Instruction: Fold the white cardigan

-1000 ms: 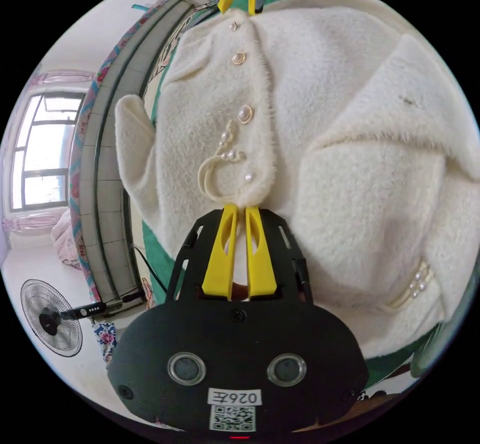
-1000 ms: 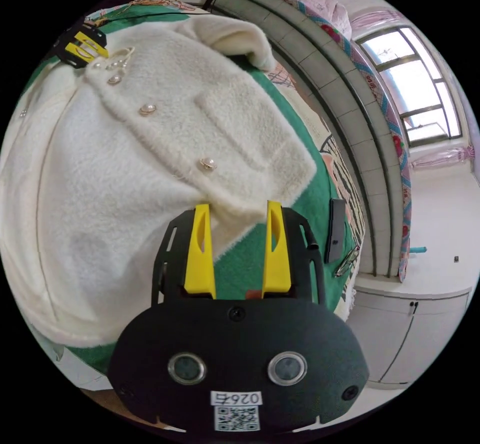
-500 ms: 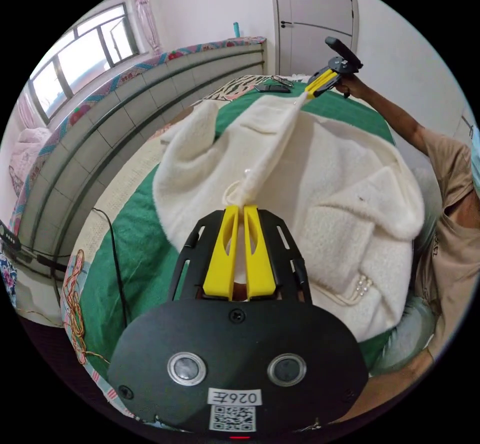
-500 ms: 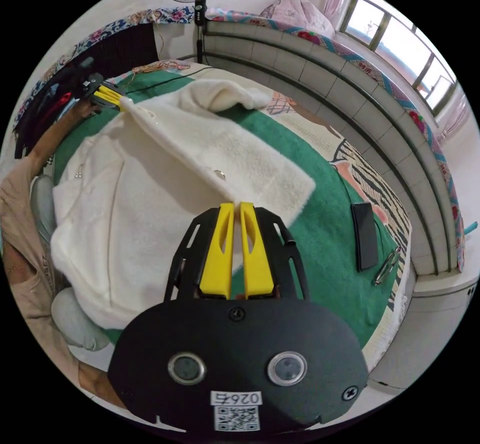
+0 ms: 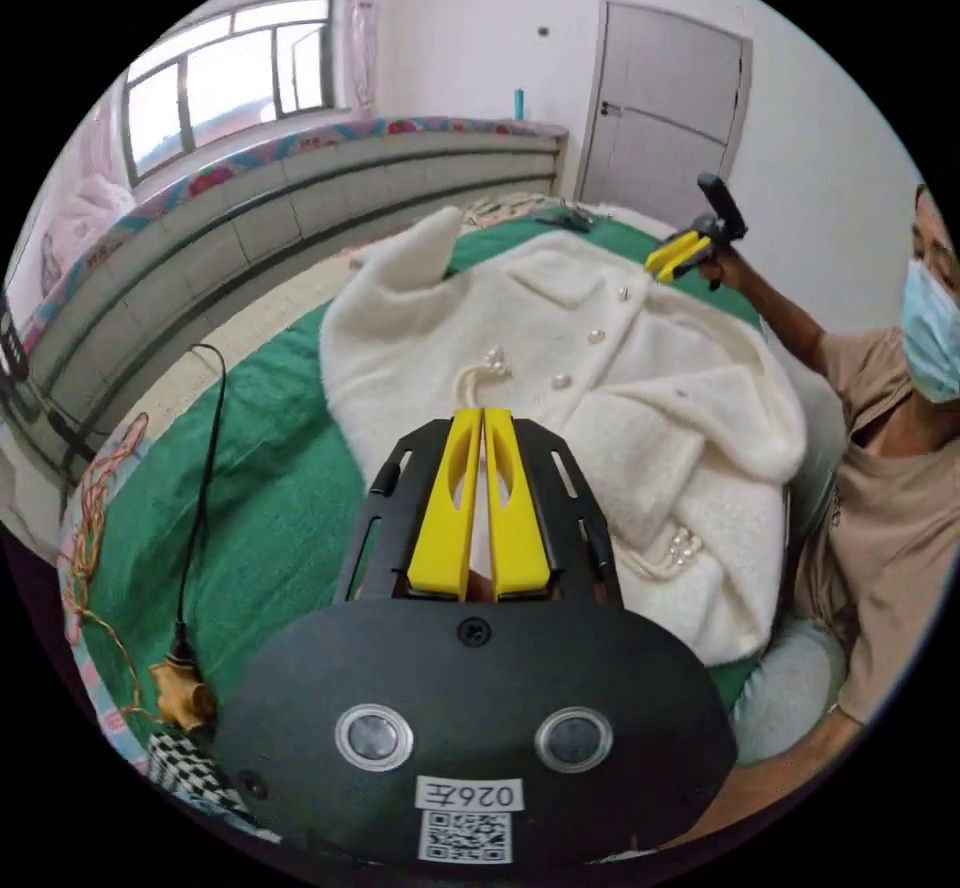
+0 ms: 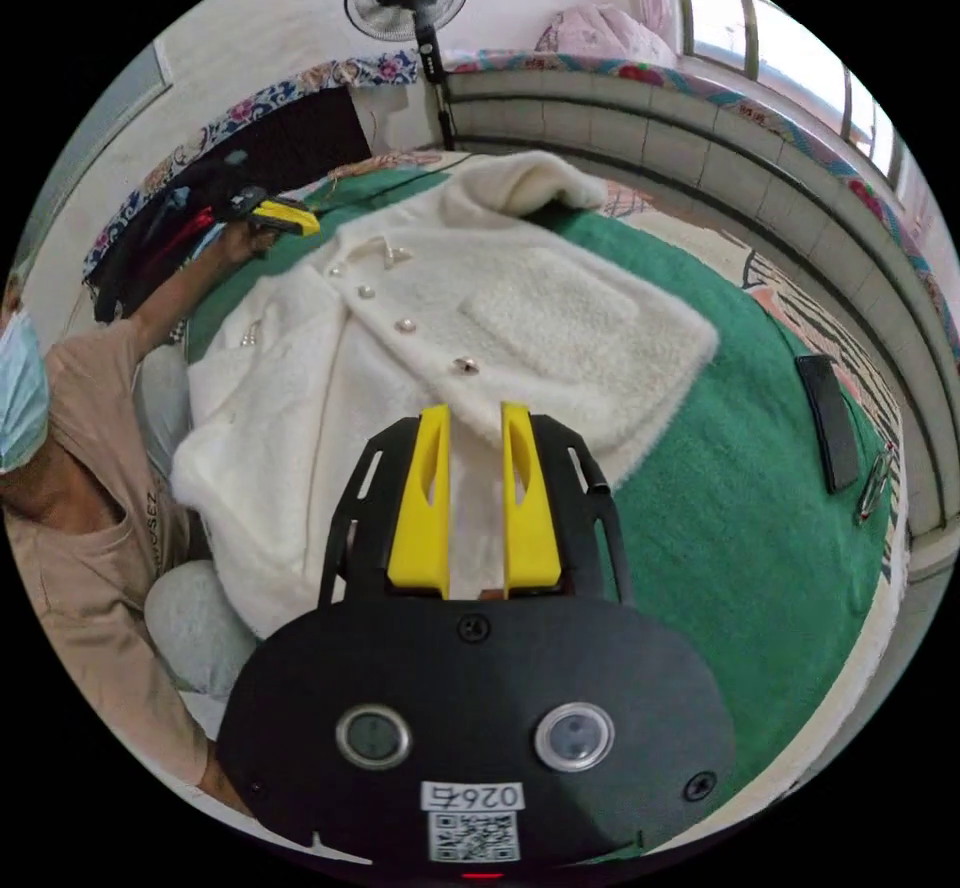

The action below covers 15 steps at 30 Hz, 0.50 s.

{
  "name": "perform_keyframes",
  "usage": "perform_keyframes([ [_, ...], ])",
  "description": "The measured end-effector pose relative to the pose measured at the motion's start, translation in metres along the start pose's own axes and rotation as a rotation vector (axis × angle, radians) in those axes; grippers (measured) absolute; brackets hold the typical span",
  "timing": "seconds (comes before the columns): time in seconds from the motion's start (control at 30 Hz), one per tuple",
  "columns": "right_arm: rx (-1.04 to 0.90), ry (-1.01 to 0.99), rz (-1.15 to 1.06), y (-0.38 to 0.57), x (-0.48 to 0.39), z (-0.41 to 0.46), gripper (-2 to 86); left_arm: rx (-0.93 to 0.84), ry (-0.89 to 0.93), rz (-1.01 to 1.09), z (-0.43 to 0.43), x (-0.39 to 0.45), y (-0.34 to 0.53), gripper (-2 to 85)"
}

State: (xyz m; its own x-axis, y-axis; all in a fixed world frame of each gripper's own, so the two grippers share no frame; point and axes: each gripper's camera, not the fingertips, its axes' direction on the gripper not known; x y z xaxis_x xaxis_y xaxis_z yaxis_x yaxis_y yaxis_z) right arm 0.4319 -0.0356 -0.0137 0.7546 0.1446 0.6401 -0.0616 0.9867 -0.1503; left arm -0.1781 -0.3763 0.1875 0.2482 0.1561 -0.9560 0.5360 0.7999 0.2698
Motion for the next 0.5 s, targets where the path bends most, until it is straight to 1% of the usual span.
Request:
perform_keyframes([
  [0.03,-0.020,0.015,0.008,0.001,-0.001,0.005,3.5,0.070,0.026,-0.097,-0.005,-0.013,0.005,-0.6],
  [0.07,-0.130,0.036,0.018,0.003,-0.004,0.023,3.3,0.051,0.071,-0.192,0.004,-0.028,0.011,-0.6],
  [0.1,-0.262,0.034,0.009,0.006,-0.008,0.041,3.2,0.013,0.111,-0.222,0.011,-0.034,0.012,-0.6],
  [0.13,-0.268,0.042,0.011,0.009,-0.012,0.042,3.1,-0.062,0.188,-0.250,0.023,-0.038,0.015,-0.5],
  [0.2,-0.122,0.070,0.007,0.025,-0.039,0.009,0.9,-0.061,0.213,-0.240,0.021,-0.027,0.018,-0.2],
  [0.23,-0.071,0.064,0.009,0.030,-0.048,-0.003,0.8,-0.052,0.198,-0.216,0.013,-0.014,0.017,0.1],
  [0.3,0.120,0.040,-0.018,0.055,-0.089,-0.051,2.0,-0.087,0.162,-0.156,0.002,0.007,0.011,1.1],
  [0.37,0.189,0.014,-0.053,0.071,-0.123,-0.072,3.9,-0.140,0.106,-0.094,-0.004,0.028,0.000,12.3],
  [0.43,0.178,-0.056,-0.129,0.082,-0.157,-0.079,5.5,-0.195,0.095,-0.066,0.000,0.041,-0.012,16.9],
  [0.5,0.114,-0.133,-0.242,0.092,-0.202,-0.074,7.6,-0.236,0.111,-0.070,0.010,0.049,-0.024,17.8],
])
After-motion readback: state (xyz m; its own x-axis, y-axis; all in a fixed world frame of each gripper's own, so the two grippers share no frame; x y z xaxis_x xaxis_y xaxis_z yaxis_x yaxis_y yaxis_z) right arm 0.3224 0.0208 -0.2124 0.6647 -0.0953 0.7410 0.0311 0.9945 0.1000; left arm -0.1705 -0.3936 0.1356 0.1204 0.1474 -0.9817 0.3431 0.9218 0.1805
